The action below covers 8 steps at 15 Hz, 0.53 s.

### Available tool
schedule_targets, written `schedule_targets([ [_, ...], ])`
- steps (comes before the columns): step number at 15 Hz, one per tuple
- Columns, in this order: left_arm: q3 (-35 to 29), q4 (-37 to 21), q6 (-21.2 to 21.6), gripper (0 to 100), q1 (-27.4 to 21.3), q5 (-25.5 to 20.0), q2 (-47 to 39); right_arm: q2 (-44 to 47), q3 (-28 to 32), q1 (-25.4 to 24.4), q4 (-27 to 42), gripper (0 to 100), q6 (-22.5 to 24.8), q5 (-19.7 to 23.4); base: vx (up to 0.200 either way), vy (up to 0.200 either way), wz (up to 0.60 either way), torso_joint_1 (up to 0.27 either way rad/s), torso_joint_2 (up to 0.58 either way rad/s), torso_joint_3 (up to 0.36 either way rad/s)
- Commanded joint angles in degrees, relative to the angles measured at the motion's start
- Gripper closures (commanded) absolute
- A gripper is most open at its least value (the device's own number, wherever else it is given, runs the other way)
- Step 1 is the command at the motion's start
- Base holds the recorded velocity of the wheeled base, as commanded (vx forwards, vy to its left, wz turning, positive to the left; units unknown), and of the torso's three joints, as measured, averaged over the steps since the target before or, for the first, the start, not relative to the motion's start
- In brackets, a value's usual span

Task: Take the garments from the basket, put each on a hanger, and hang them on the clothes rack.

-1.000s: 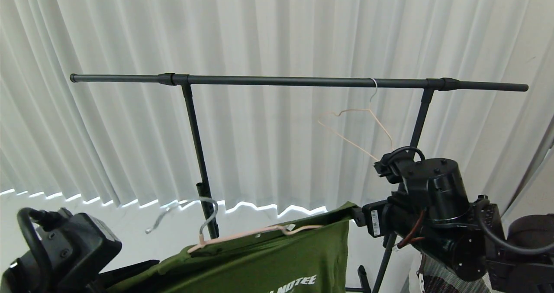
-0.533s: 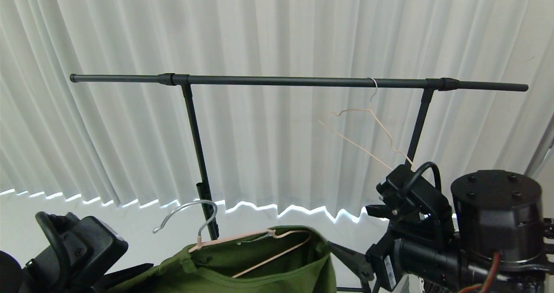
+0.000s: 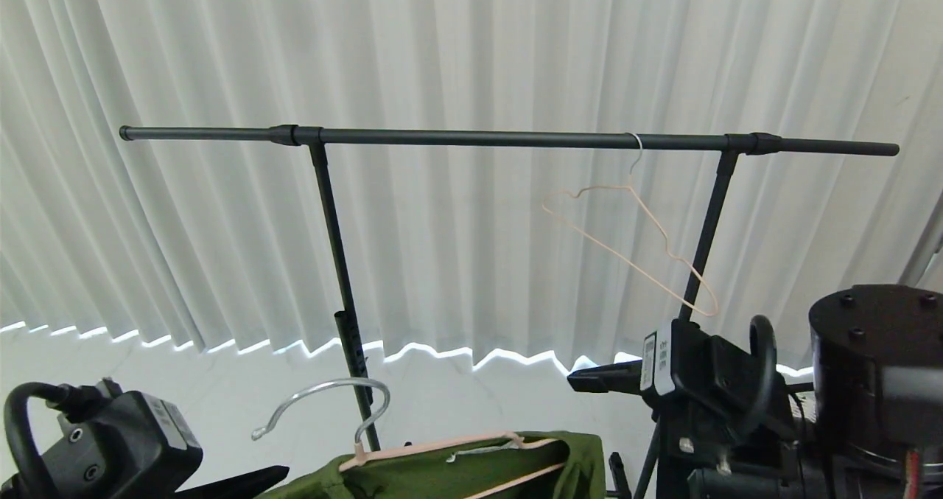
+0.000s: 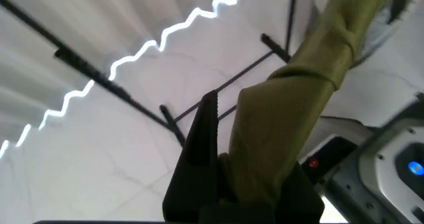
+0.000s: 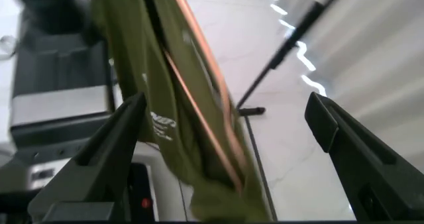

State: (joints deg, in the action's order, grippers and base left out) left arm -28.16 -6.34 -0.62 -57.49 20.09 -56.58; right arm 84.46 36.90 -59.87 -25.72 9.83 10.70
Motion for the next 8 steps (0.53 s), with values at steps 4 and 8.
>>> schedule_targets([
  [4, 0.0, 0.0, 0.0, 100, -10.2, 0.0, -0.1, 5.2, 4.1, -6.5, 3.7, 0, 5.4, 2.8, 0.000, 0.000, 0.00, 0.000, 0.00, 0.000],
  [8, -0.1, 0.0, 0.1, 100, -10.6, 0.0, 0.1, 7.3, 4.4, -8.5, 3.7, 0, 6.2, 2.9, 0.000, 0.000, 0.00, 0.000, 0.00, 0.000],
])
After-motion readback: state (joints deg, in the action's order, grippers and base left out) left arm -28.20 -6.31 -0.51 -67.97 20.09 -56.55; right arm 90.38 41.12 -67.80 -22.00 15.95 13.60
